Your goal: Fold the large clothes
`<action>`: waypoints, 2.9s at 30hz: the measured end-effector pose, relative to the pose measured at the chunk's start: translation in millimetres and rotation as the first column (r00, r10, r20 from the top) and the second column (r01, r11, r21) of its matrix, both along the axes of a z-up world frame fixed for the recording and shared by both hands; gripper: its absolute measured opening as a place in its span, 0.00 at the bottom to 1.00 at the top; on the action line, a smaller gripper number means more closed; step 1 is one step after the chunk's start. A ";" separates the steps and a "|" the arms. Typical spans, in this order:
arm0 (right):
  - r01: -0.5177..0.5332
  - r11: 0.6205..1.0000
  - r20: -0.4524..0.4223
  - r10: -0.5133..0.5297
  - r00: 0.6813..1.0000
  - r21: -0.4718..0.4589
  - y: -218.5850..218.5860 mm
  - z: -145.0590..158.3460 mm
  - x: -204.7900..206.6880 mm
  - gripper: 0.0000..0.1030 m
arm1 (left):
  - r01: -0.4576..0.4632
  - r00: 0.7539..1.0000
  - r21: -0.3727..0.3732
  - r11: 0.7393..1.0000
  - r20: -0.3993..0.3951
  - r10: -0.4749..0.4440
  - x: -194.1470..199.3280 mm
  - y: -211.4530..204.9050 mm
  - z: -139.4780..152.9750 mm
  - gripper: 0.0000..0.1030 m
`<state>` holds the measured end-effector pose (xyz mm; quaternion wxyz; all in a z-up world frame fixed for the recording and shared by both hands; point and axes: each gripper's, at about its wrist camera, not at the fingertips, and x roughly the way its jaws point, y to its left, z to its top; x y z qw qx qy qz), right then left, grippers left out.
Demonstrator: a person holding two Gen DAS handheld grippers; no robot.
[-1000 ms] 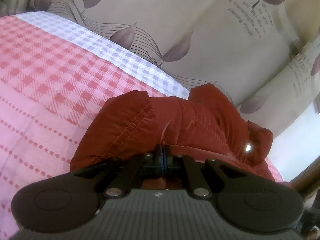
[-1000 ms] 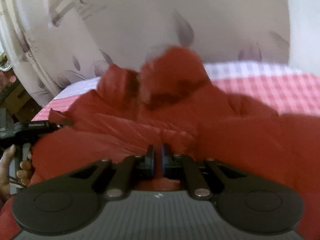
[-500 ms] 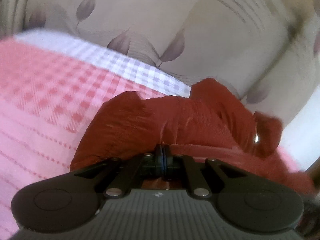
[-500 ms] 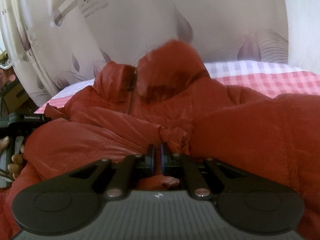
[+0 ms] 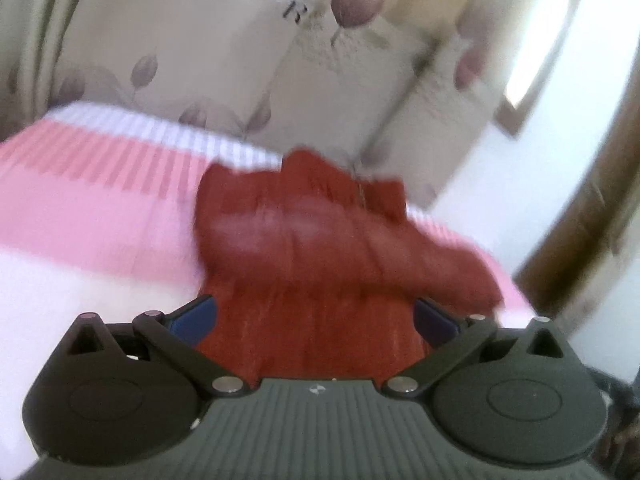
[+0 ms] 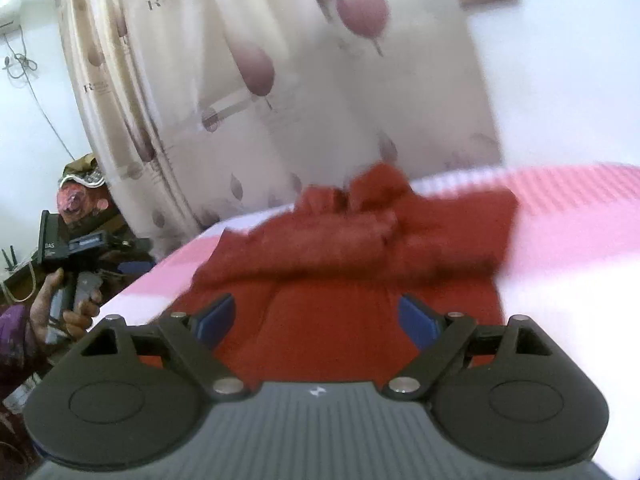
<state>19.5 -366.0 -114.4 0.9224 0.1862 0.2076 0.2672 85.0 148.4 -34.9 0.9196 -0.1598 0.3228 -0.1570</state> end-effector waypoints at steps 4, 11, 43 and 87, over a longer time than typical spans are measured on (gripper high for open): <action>0.088 0.996 -0.062 -0.089 0.994 -0.022 -19.5 -25.5 -73.5 0.87 | 0.023 0.996 -0.033 0.999 -0.083 -0.026 -63.5 16.1 -28.1 1.00; 0.122 0.986 -0.126 -0.108 0.986 0.111 -22.7 -57.8 -106.5 0.87 | 0.055 0.974 -0.188 0.981 -0.205 -0.094 -97.1 18.8 -80.7 0.99; 0.095 0.976 -0.239 -0.047 0.970 0.194 -2.4 -94.6 -79.0 0.26 | 0.110 0.989 0.253 0.961 -0.121 -0.081 -107.7 -41.4 -74.7 0.74; 0.078 0.987 -0.196 -0.050 0.979 0.138 10.3 -92.0 -84.6 0.20 | 0.113 0.993 0.349 0.930 -0.059 -0.098 -110.7 -56.5 -73.4 0.46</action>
